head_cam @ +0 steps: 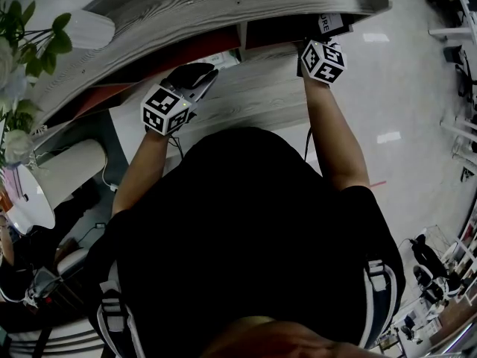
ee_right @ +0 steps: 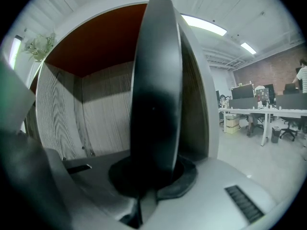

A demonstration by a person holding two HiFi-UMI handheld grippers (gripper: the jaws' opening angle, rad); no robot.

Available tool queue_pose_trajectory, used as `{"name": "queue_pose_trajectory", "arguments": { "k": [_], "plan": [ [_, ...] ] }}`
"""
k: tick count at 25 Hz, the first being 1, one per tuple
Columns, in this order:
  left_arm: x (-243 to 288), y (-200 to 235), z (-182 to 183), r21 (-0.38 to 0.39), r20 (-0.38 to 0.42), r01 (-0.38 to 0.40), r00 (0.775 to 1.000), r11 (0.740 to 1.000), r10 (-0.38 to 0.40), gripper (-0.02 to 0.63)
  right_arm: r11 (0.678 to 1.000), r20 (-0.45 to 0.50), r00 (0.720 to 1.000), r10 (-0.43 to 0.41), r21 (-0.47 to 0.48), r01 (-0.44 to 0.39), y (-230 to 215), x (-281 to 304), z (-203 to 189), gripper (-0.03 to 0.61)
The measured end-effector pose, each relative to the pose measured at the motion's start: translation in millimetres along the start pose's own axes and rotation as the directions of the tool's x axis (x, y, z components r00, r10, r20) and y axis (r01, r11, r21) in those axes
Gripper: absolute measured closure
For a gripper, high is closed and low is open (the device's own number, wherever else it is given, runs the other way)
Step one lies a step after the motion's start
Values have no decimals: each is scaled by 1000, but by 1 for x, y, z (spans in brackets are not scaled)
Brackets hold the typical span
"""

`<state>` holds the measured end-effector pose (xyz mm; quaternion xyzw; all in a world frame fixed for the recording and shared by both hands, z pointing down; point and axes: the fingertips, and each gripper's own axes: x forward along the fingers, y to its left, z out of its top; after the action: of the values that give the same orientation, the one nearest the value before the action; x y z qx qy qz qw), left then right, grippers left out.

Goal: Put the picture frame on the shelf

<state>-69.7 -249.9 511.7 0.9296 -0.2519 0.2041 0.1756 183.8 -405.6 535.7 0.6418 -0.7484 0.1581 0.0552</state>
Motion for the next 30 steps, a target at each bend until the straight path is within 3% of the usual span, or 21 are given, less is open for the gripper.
{"name": "queue_pose_trajectory", "arguments": {
  "k": [30],
  "plan": [
    [8,-3,-2,-1,-14,17,1000,1000,-17,561,1000,0,1000,-4,22,4,0,3,-1,555]
  ]
}}
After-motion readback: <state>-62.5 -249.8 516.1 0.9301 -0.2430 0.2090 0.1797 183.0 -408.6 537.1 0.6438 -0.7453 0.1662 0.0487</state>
